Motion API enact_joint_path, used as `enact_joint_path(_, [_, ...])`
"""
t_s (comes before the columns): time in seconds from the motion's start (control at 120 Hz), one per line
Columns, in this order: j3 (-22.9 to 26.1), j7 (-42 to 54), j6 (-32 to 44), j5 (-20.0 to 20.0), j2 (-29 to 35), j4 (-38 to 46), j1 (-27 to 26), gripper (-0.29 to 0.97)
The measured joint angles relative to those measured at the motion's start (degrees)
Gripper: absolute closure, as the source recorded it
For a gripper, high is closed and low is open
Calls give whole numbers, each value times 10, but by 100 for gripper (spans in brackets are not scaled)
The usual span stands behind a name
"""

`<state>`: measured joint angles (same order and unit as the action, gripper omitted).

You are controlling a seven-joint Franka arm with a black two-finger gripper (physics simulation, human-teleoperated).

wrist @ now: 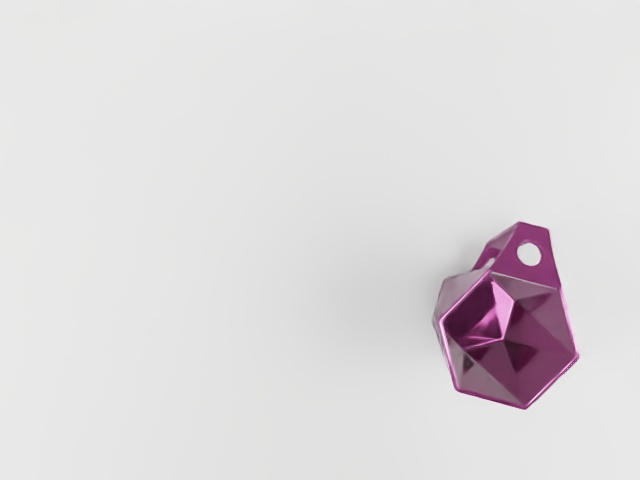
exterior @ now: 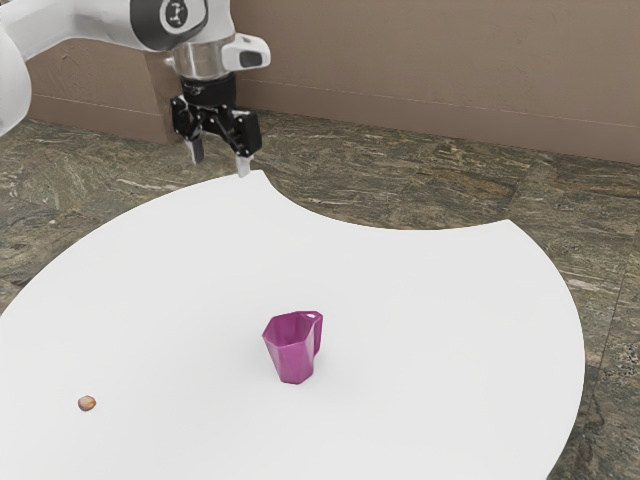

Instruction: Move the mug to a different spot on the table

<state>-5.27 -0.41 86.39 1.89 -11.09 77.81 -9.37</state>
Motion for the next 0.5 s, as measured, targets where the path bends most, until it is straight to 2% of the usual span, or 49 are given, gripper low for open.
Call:
enact_joint_path(0.133, [3,-1,24,-12,-4,0,0,0])
enact_joint_path(0.242, [10,-1,54,-17,-43,0,-4,0])
enact_joint_path(0.342, [44,-2,81,-16,-62,7,-11,0])
enact_joint_path(0.5, [50,-1,103,-14,-110,-2,-23,0])
